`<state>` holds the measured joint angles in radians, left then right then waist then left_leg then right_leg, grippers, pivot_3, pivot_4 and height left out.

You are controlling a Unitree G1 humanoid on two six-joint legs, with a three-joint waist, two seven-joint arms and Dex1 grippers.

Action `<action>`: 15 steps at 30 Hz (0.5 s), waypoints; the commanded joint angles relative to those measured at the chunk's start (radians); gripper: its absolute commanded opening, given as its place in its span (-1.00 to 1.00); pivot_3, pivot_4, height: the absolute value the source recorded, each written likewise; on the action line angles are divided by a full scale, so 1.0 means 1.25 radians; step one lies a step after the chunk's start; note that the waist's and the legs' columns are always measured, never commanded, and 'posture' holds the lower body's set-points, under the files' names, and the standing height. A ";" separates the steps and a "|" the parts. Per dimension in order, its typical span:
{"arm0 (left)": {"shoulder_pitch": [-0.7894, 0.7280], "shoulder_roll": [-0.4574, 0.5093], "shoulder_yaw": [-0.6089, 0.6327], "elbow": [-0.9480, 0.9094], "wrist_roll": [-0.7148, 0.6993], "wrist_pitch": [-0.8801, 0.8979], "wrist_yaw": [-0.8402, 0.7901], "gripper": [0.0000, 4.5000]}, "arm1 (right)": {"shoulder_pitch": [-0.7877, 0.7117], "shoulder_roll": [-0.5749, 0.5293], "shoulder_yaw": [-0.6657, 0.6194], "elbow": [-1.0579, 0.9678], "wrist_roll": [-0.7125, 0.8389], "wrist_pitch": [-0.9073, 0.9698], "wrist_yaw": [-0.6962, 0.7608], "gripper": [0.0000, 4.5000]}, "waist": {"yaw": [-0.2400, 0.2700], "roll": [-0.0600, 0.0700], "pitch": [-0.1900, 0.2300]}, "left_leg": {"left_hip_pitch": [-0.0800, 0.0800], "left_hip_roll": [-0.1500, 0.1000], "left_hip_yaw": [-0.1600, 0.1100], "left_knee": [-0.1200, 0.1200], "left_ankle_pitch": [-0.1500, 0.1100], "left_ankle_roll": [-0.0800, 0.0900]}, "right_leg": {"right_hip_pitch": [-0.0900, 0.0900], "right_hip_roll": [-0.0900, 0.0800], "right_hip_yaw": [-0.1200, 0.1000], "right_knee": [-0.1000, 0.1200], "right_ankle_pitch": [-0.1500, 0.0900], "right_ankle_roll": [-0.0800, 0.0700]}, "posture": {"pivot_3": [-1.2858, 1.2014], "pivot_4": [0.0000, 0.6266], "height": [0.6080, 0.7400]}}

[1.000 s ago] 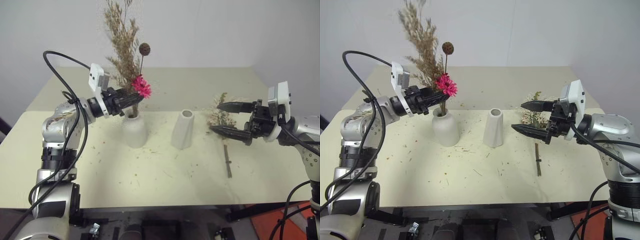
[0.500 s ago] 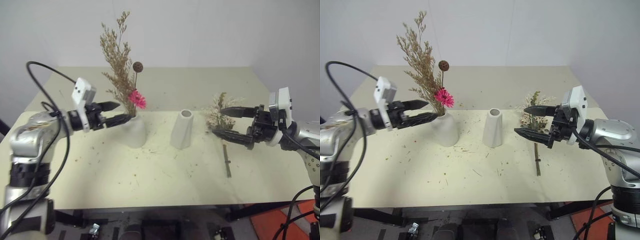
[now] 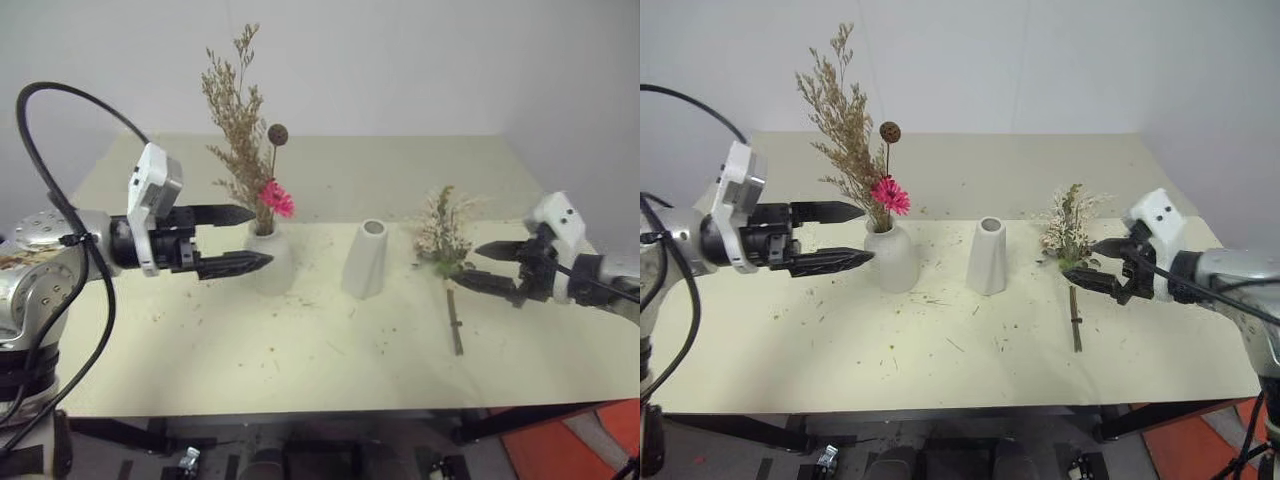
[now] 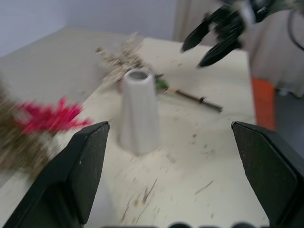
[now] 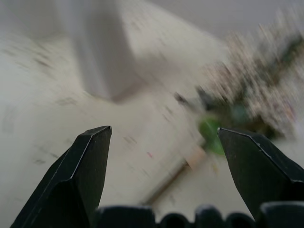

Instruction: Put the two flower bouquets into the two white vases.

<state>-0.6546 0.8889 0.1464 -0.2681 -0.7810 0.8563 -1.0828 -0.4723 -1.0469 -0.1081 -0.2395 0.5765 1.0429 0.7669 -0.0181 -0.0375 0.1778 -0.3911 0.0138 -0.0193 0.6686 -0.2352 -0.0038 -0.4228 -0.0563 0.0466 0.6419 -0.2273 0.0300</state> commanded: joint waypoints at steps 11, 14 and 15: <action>-0.086 -0.050 -0.084 0.066 0.053 -0.034 -0.021 0.99 | -0.240 0.186 0.134 0.191 -0.097 0.314 -0.213 0.88 | -0.003 0.000 0.000 | -0.002 0.000 0.000 0.000 0.000 0.000 | -0.001 0.000 0.000 -0.001 0.003 -0.005 | 0.03 -0.52 1.00; -0.086 -0.050 -0.082 0.068 0.060 -0.037 -0.024 0.99 | -0.250 0.212 0.177 0.236 -0.133 0.277 -0.220 0.88 | -0.003 0.000 0.000 | -0.002 0.000 0.000 0.000 0.000 0.000 | -0.002 0.000 0.000 -0.001 0.003 -0.006 | 0.03 -0.52 1.00; -0.085 -0.049 -0.080 0.067 0.061 -0.038 -0.023 0.99 | -0.249 0.215 0.199 0.244 -0.147 0.254 -0.215 0.88 | -0.003 0.000 0.000 | -0.002 0.000 -0.001 0.000 0.000 0.000 | -0.002 0.000 0.000 -0.001 0.003 -0.006 | 0.03 -0.52 1.00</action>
<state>-0.7403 0.8224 0.0293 -0.1778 -0.7072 0.8289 -1.1065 -0.7673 -0.7769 0.1213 0.0587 0.4264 1.4074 0.5048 -0.0219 -0.0377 0.1779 -0.3941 0.0134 -0.0202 0.6685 -0.2352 -0.0037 -0.4248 -0.0561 0.0461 0.6411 -0.2230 0.0227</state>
